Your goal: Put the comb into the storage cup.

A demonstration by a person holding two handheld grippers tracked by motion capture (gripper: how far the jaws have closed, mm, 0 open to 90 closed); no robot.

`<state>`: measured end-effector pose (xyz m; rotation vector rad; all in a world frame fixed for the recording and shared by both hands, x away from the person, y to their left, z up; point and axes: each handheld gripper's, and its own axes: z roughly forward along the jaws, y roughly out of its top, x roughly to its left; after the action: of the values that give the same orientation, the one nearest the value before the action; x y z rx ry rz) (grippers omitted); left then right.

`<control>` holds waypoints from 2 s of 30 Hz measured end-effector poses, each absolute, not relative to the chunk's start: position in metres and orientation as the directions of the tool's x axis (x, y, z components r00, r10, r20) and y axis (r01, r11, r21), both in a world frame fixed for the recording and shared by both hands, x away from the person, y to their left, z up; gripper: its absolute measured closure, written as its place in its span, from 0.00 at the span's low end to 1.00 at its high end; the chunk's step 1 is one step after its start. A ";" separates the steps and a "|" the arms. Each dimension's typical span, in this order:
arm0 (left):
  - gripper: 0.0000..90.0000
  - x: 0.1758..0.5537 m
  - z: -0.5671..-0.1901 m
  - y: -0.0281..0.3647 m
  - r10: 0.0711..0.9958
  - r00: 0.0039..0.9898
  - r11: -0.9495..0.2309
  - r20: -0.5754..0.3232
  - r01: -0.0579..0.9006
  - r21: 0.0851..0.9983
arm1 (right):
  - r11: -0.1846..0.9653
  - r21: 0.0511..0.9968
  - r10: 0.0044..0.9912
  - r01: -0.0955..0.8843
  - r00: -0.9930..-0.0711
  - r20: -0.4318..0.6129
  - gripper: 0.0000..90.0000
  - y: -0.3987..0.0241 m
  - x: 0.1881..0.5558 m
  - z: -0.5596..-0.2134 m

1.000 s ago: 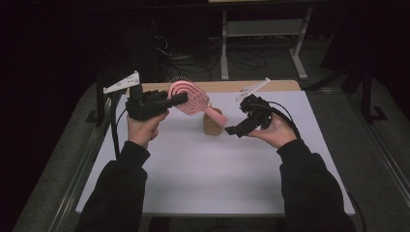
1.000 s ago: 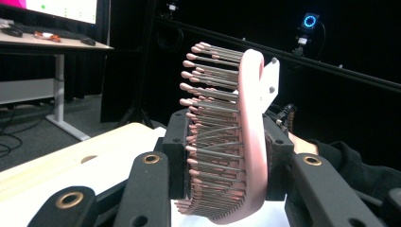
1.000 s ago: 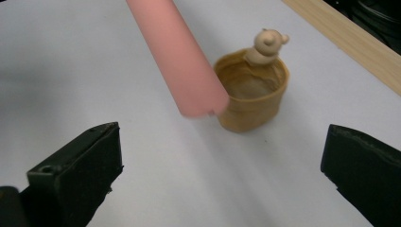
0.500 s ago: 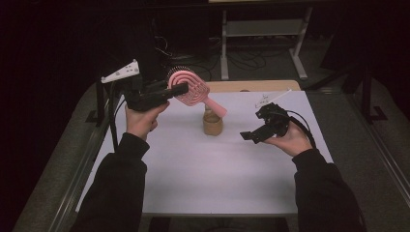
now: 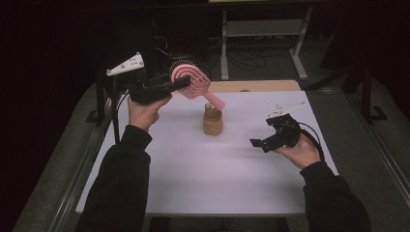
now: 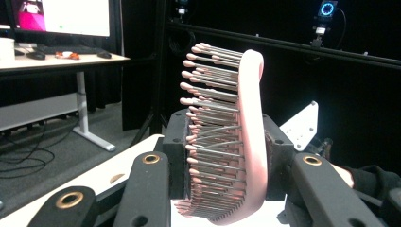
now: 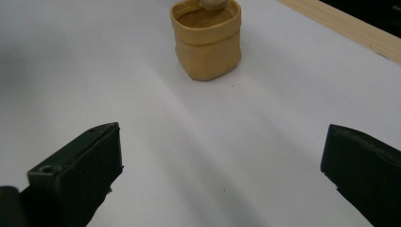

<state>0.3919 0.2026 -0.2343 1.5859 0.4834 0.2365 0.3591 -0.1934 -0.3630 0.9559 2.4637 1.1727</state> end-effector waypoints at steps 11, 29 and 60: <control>0.70 0.413 -0.235 0.207 0.494 0.860 -0.007 -0.130 0.153 0.988 | 0.421 0.761 0.677 0.494 -0.729 0.100 0.00 -0.220 0.347 -0.385; 0.70 0.430 -0.247 0.205 0.527 0.836 -0.015 -0.151 0.186 0.982 | 0.352 0.796 0.718 0.492 -0.688 0.108 0.00 -0.249 0.329 -0.400; 0.70 0.432 -0.286 0.183 0.533 0.835 -0.134 -0.138 0.245 0.960 | 0.315 0.812 0.724 0.491 -0.678 0.129 0.00 -0.264 0.321 -0.407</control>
<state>0.4325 0.1833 -0.2864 1.7214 0.6057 0.2763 0.3205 -0.2640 -0.4073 1.1017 2.3241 1.2939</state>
